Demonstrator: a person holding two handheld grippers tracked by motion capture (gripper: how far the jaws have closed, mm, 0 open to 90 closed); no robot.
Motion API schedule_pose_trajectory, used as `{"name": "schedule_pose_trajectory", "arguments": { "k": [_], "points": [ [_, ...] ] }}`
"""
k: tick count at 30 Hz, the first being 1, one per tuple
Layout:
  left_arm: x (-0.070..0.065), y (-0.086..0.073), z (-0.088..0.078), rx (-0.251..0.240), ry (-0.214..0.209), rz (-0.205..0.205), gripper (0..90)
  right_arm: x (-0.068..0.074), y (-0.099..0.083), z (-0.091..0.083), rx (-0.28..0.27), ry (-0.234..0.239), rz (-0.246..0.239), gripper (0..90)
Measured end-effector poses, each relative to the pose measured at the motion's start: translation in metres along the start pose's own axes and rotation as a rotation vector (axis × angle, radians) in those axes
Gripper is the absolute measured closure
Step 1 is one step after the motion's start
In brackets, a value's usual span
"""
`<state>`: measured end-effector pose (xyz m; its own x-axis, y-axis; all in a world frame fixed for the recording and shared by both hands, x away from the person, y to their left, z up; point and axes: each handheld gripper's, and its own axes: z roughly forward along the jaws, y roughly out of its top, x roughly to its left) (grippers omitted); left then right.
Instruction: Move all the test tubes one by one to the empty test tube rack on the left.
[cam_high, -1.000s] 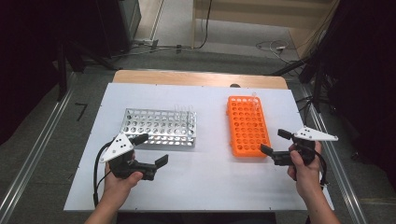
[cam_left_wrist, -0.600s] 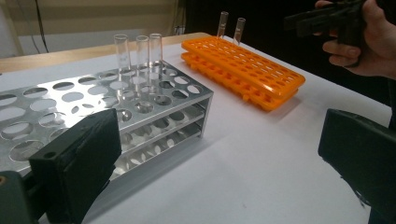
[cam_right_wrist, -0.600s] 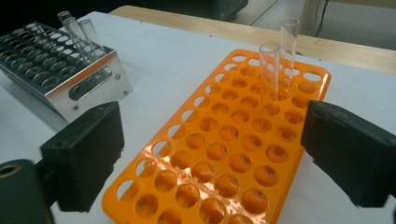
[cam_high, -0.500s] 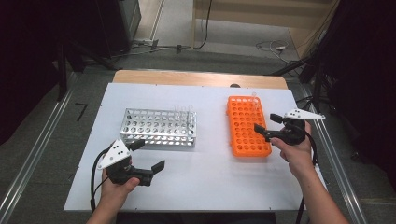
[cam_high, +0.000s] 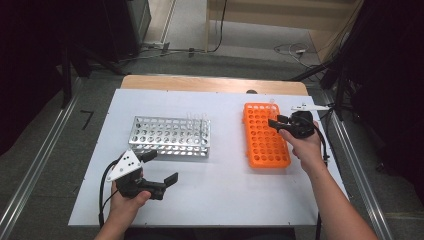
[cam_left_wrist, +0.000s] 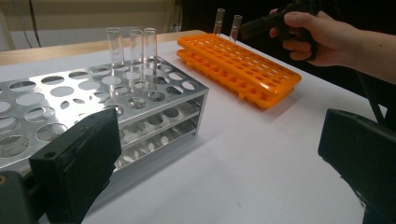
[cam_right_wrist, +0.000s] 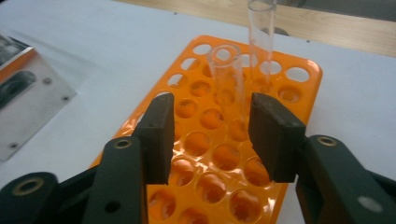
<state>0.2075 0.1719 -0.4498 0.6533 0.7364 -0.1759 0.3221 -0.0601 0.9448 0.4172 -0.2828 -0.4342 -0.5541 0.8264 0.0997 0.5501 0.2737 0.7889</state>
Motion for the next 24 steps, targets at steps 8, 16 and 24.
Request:
{"name": "schedule_pose_trajectory", "arguments": {
  "k": [8,16,24],
  "points": [
    [0.001,-0.001,0.001,0.004,-0.001,-0.006,0.0,-0.006,0.007,0.015,0.059,-0.034,0.003,61.5],
    [-0.001,-0.001,0.003,0.013,-0.006,-0.003,0.0,-0.009,0.008,0.028,0.093,-0.061,0.004,65.8],
    [0.001,-0.002,0.004,0.012,-0.009,-0.014,0.0,-0.010,0.006,0.035,0.092,-0.077,-0.004,72.2]
  ]
}}
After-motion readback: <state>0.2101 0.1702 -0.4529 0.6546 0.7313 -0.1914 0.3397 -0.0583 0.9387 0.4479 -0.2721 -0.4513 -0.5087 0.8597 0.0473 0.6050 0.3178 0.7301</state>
